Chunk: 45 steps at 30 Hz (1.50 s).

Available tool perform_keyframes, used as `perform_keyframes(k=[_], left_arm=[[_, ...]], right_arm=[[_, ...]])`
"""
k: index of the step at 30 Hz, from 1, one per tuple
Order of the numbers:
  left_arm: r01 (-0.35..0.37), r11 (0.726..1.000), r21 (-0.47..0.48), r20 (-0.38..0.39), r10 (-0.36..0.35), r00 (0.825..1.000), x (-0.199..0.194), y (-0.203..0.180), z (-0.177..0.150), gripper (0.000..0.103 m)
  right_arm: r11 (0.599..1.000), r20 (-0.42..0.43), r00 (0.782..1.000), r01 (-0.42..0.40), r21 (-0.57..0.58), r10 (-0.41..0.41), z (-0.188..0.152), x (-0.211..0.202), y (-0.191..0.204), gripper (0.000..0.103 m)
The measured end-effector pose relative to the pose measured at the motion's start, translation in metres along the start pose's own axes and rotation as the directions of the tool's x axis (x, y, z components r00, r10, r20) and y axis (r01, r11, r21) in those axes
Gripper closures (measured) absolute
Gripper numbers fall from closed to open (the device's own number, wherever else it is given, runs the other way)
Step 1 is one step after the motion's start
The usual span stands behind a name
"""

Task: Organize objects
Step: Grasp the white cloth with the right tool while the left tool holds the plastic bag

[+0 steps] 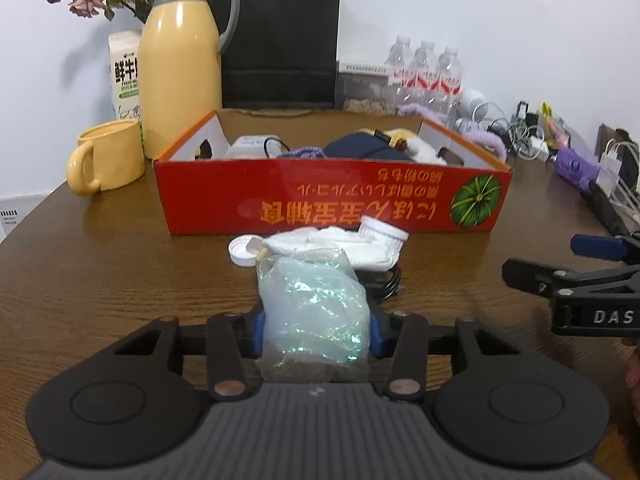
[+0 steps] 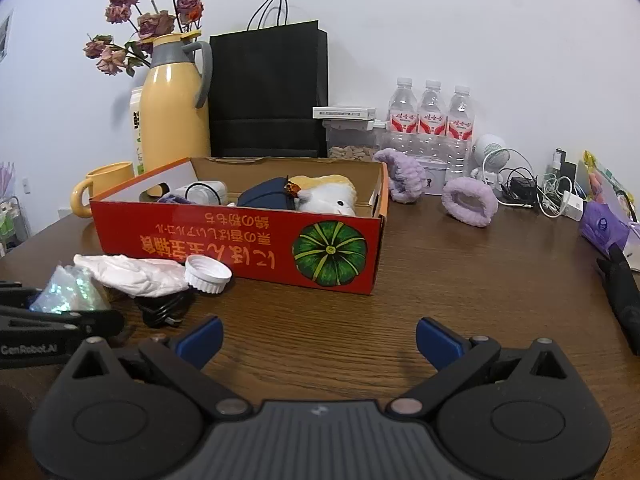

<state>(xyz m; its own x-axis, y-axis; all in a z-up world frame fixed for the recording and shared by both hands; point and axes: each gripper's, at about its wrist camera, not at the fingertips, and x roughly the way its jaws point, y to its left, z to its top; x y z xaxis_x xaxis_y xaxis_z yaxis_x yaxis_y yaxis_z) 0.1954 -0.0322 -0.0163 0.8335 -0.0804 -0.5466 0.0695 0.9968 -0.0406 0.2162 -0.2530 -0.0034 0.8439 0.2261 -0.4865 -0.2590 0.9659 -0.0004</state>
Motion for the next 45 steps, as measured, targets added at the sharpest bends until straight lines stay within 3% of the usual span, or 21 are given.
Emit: perform_keyframes(k=[12, 20, 29, 35, 38, 41, 44, 45], left_arm=[[-0.030, 0.997, -0.068, 0.065, 0.034, 0.997, -0.019, 0.018, -0.003, 0.057], [-0.082, 0.990, -0.116, 0.102, 0.094, 0.990, -0.033, 0.048, -0.007, 0.057], [-0.133, 0.980, -0.151, 0.104, 0.149, 0.983, -0.035, 0.085, -0.006, 0.057], [-0.133, 0.973, -0.190, 0.093, 0.152, 0.984, -0.035, 0.107, -0.005, 0.057], [-0.125, 0.971, -0.201, 0.096, 0.147, 0.984, -0.036, 0.112, -0.005, 0.057], [-0.113, 0.973, -0.204, 0.099, 0.135, 0.986, -0.037, 0.114, -0.006, 0.057], [-0.103, 0.974, -0.203, 0.098, 0.125, 0.987, -0.037, 0.113, -0.006, 0.057], [-0.101, 0.974, -0.204, 0.097, 0.123, 0.988, -0.037, 0.113, -0.006, 0.057]], right_arm=[[0.999, -0.012, 1.000, 0.027, 0.025, -0.027, -0.001, 0.001, -0.003, 0.000], [1.000, -0.026, 0.999, 0.020, 0.015, -0.020, -0.003, -0.002, 0.007, 0.000], [0.997, -0.038, 0.997, -0.066, -0.033, 0.064, -0.001, 0.001, 0.046, 0.000], [0.983, -0.026, 0.990, -0.138, -0.119, 0.136, 0.009, 0.009, 0.084, 0.000], [0.974, -0.005, 0.991, -0.136, -0.180, 0.137, 0.015, 0.016, 0.102, 0.002], [0.964, 0.009, 0.991, -0.127, -0.233, 0.133, 0.022, 0.025, 0.114, 0.013], [0.954, 0.012, 0.988, -0.146, -0.263, 0.155, 0.029, 0.034, 0.122, 0.033], [0.950, 0.012, 0.987, -0.152, -0.271, 0.162, 0.030, 0.036, 0.124, 0.047]])
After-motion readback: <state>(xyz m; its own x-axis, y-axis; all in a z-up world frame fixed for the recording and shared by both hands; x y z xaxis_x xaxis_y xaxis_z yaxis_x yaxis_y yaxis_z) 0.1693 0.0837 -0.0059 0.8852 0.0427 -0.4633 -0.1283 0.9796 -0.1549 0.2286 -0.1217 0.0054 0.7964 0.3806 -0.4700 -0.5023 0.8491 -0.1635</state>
